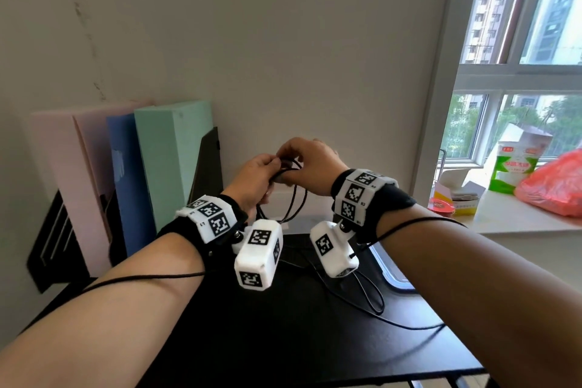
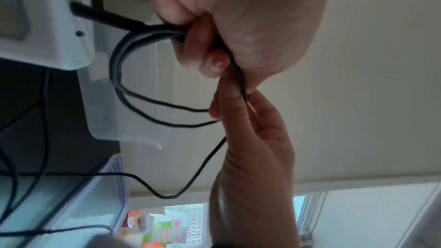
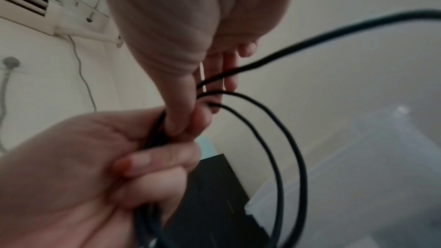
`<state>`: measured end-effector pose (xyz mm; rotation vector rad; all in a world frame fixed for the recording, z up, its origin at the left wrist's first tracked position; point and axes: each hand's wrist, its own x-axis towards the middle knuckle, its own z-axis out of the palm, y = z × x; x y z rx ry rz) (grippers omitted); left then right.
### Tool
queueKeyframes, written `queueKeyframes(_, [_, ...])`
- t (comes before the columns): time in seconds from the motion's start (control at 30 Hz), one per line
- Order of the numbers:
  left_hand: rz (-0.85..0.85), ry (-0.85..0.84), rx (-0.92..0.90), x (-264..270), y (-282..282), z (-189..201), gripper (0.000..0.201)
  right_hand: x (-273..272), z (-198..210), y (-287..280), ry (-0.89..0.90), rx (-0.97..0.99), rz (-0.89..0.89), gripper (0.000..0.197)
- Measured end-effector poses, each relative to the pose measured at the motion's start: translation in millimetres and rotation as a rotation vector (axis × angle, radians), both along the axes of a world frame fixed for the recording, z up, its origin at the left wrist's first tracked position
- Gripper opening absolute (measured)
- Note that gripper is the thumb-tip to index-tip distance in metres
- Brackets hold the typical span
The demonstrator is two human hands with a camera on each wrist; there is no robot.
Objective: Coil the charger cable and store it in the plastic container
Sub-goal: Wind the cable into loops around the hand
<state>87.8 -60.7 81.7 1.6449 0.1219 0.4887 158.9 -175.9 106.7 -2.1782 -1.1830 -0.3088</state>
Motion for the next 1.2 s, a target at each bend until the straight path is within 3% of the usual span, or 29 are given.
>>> queueKeyframes(0.17, [0.027, 0.106, 0.238, -1, 0, -8, 0.028, 9, 5, -8, 0.161, -0.084, 0.061, 0.024])
queueKeyframes(0.27, [0.010, 0.159, 0.287, 0, 5, -9, 0.023, 14, 1, -13, 0.316, -0.046, 0.142, 0.019])
queueKeyframes(0.33, [-0.023, 0.177, 0.273, 0, 5, -7, 0.022, 15, -2, -13, 0.294, -0.086, 0.155, 0.022])
queueKeyframes(0.43, [-0.052, 0.092, 0.029, 2, 11, -1, 0.032, 17, -12, -10, 0.168, -0.203, 0.118, 0.022])
queueKeyframes(0.53, [-0.016, 0.009, -0.273, -2, 27, 7, 0.040, 32, -31, -20, 0.264, -0.123, 0.068, 0.006])
queueKeyframes(0.6, [0.043, -0.033, -0.411, -6, 40, 10, 0.041, 44, -40, -34, 0.365, -0.013, 0.032, 0.018])
queueKeyframes(0.7, [0.048, -0.106, -0.599, -8, 56, 15, 0.040, 52, -47, -55, 0.438, 0.019, -0.002, 0.018])
queueKeyframes(0.8, [0.057, -0.172, -0.701, -10, 67, 24, 0.041, 57, -57, -64, 0.466, -0.097, -0.026, 0.014])
queueKeyframes(0.93, [0.081, -0.232, -0.797, -14, 74, 31, 0.045, 61, -67, -62, 0.655, -0.053, -0.076, 0.021])
queueKeyframes(1.03, [0.086, -0.250, -0.835, -12, 78, 25, 0.045, 61, -67, -51, 0.712, 0.150, -0.187, 0.019])
queueKeyframes(1.13, [0.118, -0.259, -0.795, -14, 79, 21, 0.045, 62, -51, -45, 0.455, 0.580, -0.338, 0.017])
queueKeyframes(1.2, [0.143, -0.260, -0.740, -16, 78, 20, 0.045, 61, -31, -43, 0.313, 0.913, -0.305, 0.019])
